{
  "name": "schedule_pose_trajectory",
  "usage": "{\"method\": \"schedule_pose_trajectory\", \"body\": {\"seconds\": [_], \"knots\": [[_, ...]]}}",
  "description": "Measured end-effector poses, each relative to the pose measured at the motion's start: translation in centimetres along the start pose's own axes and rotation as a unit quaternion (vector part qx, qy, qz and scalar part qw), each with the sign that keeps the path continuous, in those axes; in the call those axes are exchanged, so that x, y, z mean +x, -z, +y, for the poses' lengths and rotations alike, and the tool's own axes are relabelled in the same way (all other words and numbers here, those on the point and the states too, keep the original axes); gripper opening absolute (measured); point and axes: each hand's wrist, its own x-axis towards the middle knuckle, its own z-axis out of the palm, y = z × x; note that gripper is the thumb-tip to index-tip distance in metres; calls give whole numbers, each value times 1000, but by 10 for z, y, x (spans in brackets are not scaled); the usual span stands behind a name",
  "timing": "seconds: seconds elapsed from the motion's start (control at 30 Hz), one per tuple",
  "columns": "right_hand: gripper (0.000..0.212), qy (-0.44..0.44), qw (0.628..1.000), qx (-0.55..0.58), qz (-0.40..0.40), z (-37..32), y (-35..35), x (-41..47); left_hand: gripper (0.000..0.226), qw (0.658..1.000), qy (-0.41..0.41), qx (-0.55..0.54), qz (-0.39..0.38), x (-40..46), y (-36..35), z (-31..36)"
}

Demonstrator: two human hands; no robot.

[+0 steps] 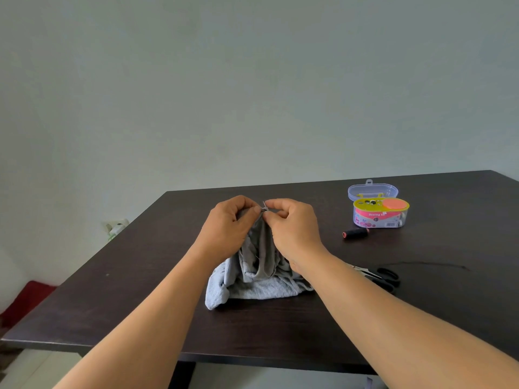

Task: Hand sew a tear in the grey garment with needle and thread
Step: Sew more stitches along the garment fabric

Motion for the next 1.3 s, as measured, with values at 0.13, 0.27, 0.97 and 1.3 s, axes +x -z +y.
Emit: {"method": "schedule_pose_trajectory", "body": {"seconds": [0.13,0.27,0.97,1.3], "knots": [[15,28,999,-23,-2,2,4,1,10,1000,-12,0,-9,0,1,-3],[14,56,996,-72,-24,1,11,1,11,1000,-10,-6,-1,3,5,-4],[25,71,970,-179,-150,-11,24,11,17,996,22,65,-65,8,15,-4],[11,10,990,-47,-133,-7,19,11,15,996,56,-30,-59,2,3,-6]]}}
